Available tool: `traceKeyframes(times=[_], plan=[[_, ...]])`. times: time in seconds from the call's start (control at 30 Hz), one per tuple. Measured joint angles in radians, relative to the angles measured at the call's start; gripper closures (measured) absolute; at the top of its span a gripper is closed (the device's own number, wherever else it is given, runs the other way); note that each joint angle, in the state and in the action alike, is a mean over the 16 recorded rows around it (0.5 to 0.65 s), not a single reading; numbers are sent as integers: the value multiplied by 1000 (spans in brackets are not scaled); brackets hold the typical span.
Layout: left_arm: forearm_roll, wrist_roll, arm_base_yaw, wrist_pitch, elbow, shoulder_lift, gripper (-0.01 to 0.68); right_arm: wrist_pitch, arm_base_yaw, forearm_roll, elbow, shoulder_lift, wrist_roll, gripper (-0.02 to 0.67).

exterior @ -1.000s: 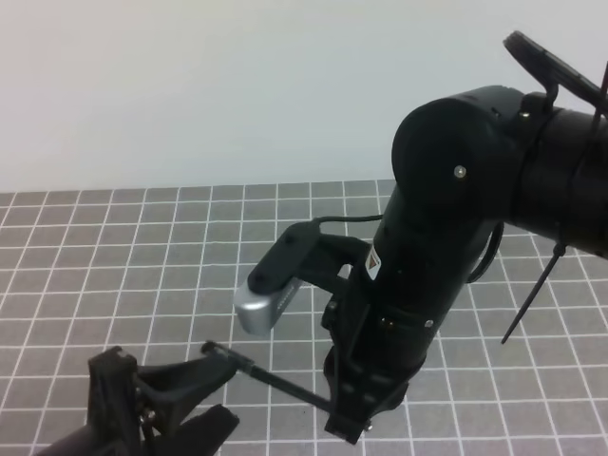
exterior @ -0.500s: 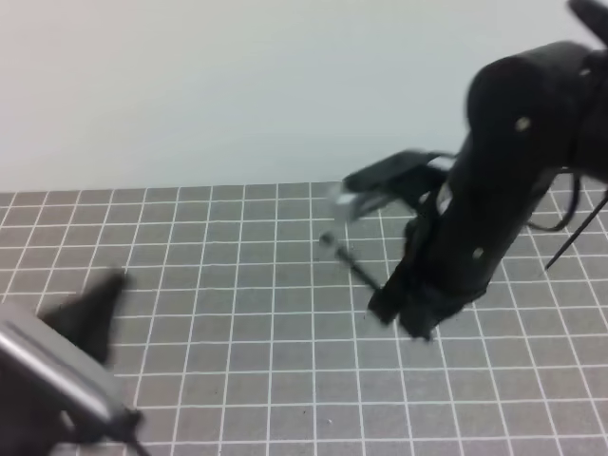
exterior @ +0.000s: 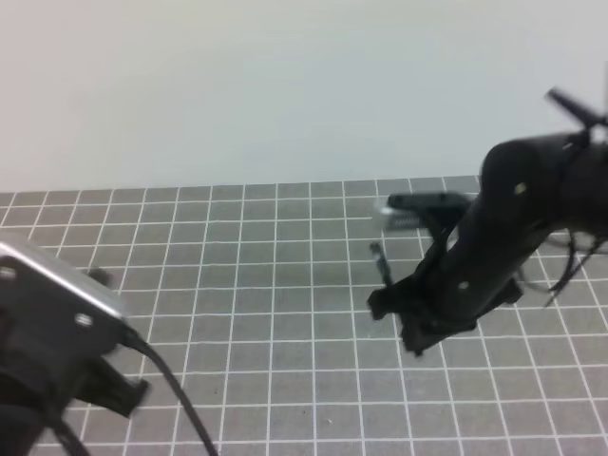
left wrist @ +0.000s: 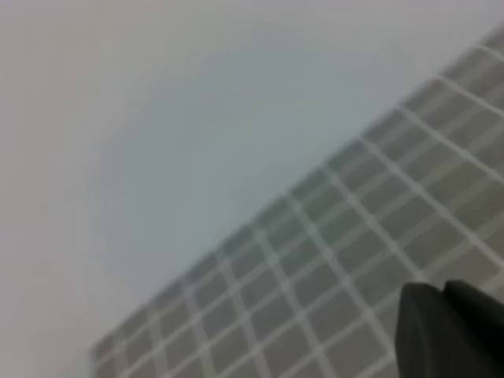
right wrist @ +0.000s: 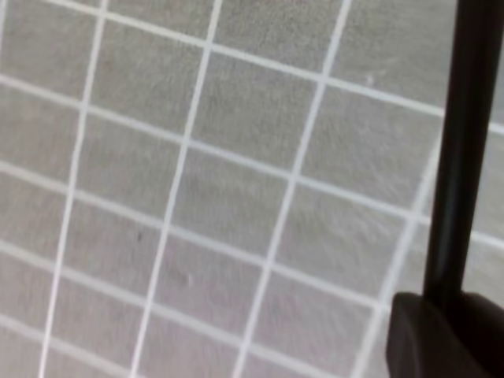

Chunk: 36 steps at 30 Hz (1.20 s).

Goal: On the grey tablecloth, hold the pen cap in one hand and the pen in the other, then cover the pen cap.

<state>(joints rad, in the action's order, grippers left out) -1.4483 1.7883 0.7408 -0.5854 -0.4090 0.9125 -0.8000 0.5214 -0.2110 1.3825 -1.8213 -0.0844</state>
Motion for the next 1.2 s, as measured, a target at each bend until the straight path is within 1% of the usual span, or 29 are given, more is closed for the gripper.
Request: traceKeyframes(times=[0.2, 0.4, 0.83, 1.0, 1.2], plan=[[-43, 4, 0, 69, -16, 54, 672, 76, -1, -46, -16, -78, -34, 586], [-61, 2, 0, 109, -31, 84, 673, 128, -1, -60, -17, -137, -71, 586], [-62, -1, 0, 146, -45, 94, 674, 148, -1, -54, -17, -180, -129, 580], [-50, -4, 0, 151, -45, 94, 674, 150, -1, -52, -17, -181, -134, 540], [-35, -8, 0, 162, -45, 94, 674, 150, -1, -46, -17, -176, -132, 448]])
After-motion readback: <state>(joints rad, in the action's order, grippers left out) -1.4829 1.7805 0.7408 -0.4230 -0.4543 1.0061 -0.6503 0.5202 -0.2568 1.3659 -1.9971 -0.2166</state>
